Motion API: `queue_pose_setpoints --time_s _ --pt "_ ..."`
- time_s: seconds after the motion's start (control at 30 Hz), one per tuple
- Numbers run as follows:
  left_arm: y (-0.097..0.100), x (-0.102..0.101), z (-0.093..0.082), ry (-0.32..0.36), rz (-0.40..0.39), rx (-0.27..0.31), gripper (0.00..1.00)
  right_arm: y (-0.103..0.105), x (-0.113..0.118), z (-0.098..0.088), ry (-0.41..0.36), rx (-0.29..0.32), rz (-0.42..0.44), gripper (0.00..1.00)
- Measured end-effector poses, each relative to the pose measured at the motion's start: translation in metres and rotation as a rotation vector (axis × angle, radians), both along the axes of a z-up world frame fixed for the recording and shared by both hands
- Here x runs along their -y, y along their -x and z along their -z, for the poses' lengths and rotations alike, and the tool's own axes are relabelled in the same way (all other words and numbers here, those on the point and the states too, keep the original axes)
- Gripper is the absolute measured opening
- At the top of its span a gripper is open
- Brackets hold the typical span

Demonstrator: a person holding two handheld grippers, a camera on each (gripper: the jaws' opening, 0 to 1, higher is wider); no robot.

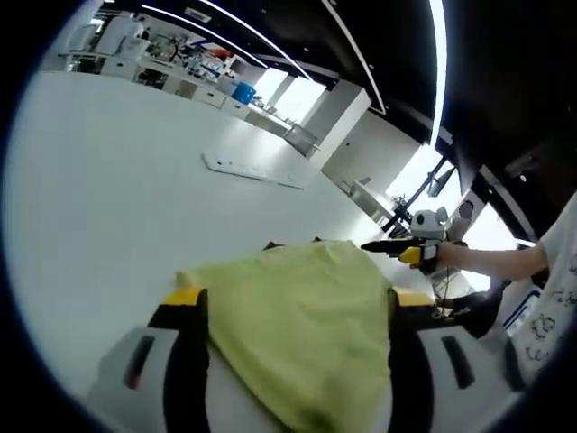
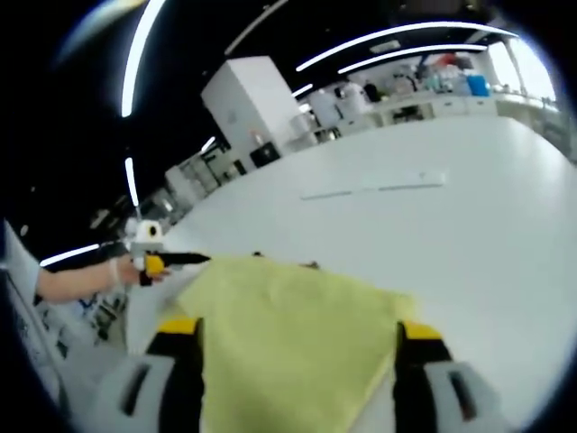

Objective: Fold the garment on the visible template until the final outline fits inside the template.

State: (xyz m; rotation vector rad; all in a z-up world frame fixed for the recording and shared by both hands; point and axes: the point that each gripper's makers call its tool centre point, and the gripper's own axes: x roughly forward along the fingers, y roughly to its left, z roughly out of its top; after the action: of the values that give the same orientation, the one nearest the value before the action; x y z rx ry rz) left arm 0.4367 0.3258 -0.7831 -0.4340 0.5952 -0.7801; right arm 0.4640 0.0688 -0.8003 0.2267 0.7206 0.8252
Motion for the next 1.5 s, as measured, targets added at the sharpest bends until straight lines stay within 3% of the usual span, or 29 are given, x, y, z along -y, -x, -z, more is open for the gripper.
queue_pose_setpoints --time_s 0.3,0.63,0.97,1.37,1.5 --pt "0.023 -0.010 -0.009 -0.014 0.006 0.011 0.79 0.014 0.023 -0.001 0.011 -0.001 0.019 0.86" --pt "0.055 -0.024 -0.014 -0.058 0.018 0.024 0.78 0.053 0.037 -0.010 0.023 -0.002 0.050 0.86" --pt "0.088 -0.029 -0.004 -0.132 0.050 0.012 0.78 0.082 0.057 -0.010 0.038 -0.011 0.060 0.85" --pt "0.117 -0.040 0.019 -0.319 0.127 0.037 0.74 0.111 0.063 -0.005 0.073 -0.012 0.025 0.80" --pt "0.127 -0.032 0.022 -0.359 0.149 0.052 0.69 0.119 0.064 -0.001 0.115 0.025 -0.010 0.70"
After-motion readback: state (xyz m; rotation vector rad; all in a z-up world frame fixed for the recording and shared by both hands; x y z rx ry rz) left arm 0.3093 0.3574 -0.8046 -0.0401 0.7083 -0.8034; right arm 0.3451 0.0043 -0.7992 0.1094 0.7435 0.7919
